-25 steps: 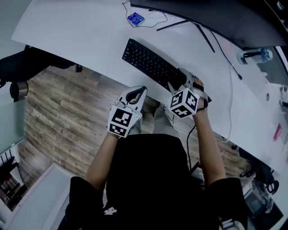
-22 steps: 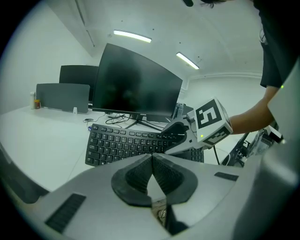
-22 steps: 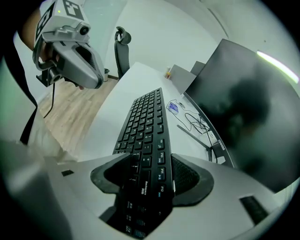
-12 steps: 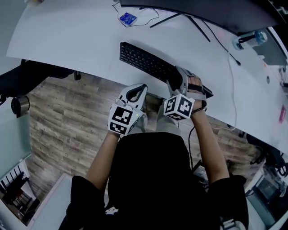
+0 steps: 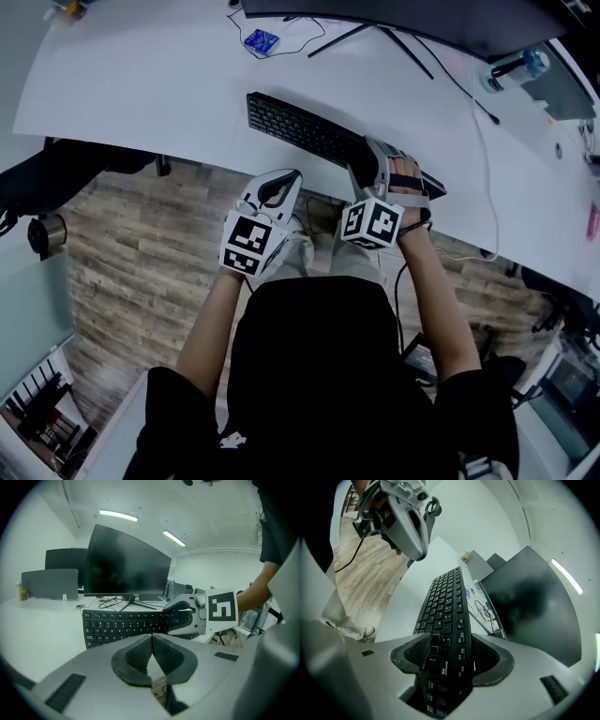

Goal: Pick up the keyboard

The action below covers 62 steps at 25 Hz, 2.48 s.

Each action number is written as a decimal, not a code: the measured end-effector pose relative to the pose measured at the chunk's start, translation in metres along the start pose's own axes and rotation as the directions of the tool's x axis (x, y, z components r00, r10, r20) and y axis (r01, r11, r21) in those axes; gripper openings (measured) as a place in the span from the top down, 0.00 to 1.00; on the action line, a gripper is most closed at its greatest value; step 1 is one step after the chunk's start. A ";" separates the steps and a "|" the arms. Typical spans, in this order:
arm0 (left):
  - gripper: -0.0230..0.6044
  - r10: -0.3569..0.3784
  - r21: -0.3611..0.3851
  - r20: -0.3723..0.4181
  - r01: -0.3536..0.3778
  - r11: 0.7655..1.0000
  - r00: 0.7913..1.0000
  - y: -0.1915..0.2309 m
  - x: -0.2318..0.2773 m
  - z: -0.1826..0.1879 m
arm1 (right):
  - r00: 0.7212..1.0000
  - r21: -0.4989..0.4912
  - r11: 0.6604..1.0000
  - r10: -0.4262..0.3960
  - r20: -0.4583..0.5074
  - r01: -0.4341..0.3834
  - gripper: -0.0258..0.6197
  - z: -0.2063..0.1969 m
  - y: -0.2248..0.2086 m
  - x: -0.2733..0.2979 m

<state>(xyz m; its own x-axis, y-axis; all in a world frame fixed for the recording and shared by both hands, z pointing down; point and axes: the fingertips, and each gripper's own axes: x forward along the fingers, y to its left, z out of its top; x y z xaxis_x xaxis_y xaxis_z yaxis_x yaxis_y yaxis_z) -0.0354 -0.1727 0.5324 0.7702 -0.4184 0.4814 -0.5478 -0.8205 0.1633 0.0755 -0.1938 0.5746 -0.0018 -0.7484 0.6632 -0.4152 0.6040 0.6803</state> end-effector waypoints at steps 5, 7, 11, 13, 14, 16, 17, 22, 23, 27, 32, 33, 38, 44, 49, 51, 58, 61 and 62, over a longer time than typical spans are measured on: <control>0.95 -0.042 0.085 0.016 0.041 0.996 0.999 0.023 0.006 0.033 | 1.000 0.000 1.000 -0.018 0.002 0.018 0.53 0.002 0.000 -0.001; 0.95 -0.072 0.160 0.013 0.069 0.985 0.997 0.029 0.012 0.051 | 1.000 -0.004 1.000 -0.025 0.001 0.025 0.53 0.003 0.001 -0.001; 0.95 -0.139 0.367 -0.068 0.154 0.917 0.988 0.031 0.029 0.075 | 0.999 -0.003 0.999 -0.042 -0.005 0.042 0.53 0.003 0.001 -0.002; 0.93 -0.159 0.467 -0.117 0.196 0.862 0.980 0.030 0.040 0.079 | 0.999 -0.003 0.999 -0.046 -0.007 0.046 0.53 0.004 0.001 -0.002; 0.86 -0.170 0.507 -0.148 0.222 0.833 0.974 0.028 0.045 0.080 | 0.999 -0.003 0.999 -0.045 -0.007 0.045 0.53 0.004 0.002 -0.002; 0.70 -0.188 0.568 -0.221 0.282 0.773 0.957 0.025 0.057 0.079 | 0.999 -0.005 0.999 -0.044 -0.010 0.044 0.53 0.004 0.003 -0.002; 0.65 -0.193 0.592 -0.253 0.309 0.744 0.948 0.023 0.063 0.078 | 0.999 -0.006 0.999 -0.045 -0.011 0.045 0.53 0.004 0.002 -0.002; 0.51 -0.186 0.689 -0.428 0.453 0.566 0.884 0.013 0.084 0.061 | 0.998 -0.002 0.998 -0.061 -0.014 0.061 0.53 0.003 0.003 -0.003; 0.49 -0.185 0.694 -0.467 0.488 0.529 0.865 0.010 0.086 0.054 | 0.998 -0.002 0.998 -0.063 -0.016 0.063 0.53 0.003 0.003 -0.003; 0.49 -0.181 0.672 -0.568 0.580 0.461 0.803 0.007 0.090 0.031 | 0.997 -0.007 0.998 -0.070 -0.022 0.070 0.53 0.004 0.004 -0.004; 0.49 -0.135 0.672 -0.620 0.611 0.418 0.773 0.008 0.098 0.014 | 0.995 -0.026 0.995 -0.099 -0.024 0.098 0.53 0.005 0.005 -0.006; 0.49 -0.132 0.666 -0.630 0.620 0.414 0.765 0.006 0.099 0.009 | 0.994 -0.029 0.994 -0.103 -0.025 0.103 0.53 0.005 0.006 -0.007; 0.49 -0.105 0.671 -0.645 0.627 0.396 0.757 0.006 0.102 -0.003 | 0.992 -0.021 0.993 -0.117 -0.038 0.116 0.53 0.005 0.006 -0.008; 0.59 -0.065 0.708 -0.629 0.605 0.363 0.775 0.006 0.102 -0.001 | 0.992 -0.028 0.992 -0.123 -0.037 0.122 0.53 0.006 0.008 -0.008; 0.61 -0.056 0.720 -0.617 0.592 0.363 0.785 0.006 0.101 -0.003 | 0.994 0.024 0.995 -0.099 -0.038 0.100 0.53 0.004 0.008 -0.009; 0.61 -0.064 0.720 -0.612 0.589 0.367 0.788 0.005 0.100 -0.005 | 0.996 0.084 0.993 -0.085 -0.032 0.087 0.53 0.003 0.005 -0.012; 0.61 -0.057 0.762 -0.561 0.542 0.355 0.826 0.003 0.092 -0.007 | 1.000 0.237 0.971 0.009 0.011 -0.011 0.53 -0.002 -0.029 -0.040; 0.61 -0.048 0.783 -0.536 0.518 0.345 0.843 0.001 0.088 -0.007 | 0.985 0.301 0.938 0.171 0.030 -0.172 0.53 -0.003 -0.032 -0.047; 0.61 -0.044 0.792 -0.525 0.507 0.340 0.850 0.000 0.087 -0.007 | 0.967 0.313 0.917 0.251 0.034 -0.249 0.53 -0.003 -0.029 -0.048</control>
<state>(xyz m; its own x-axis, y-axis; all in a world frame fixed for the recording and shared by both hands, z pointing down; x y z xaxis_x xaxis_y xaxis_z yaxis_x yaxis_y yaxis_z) 0.0294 -0.2065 0.5808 0.5075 -0.1153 0.8539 0.4627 -0.7996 -0.3829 0.0901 -0.1744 0.5239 -0.1370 -0.5821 0.8015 -0.6649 0.6538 0.3612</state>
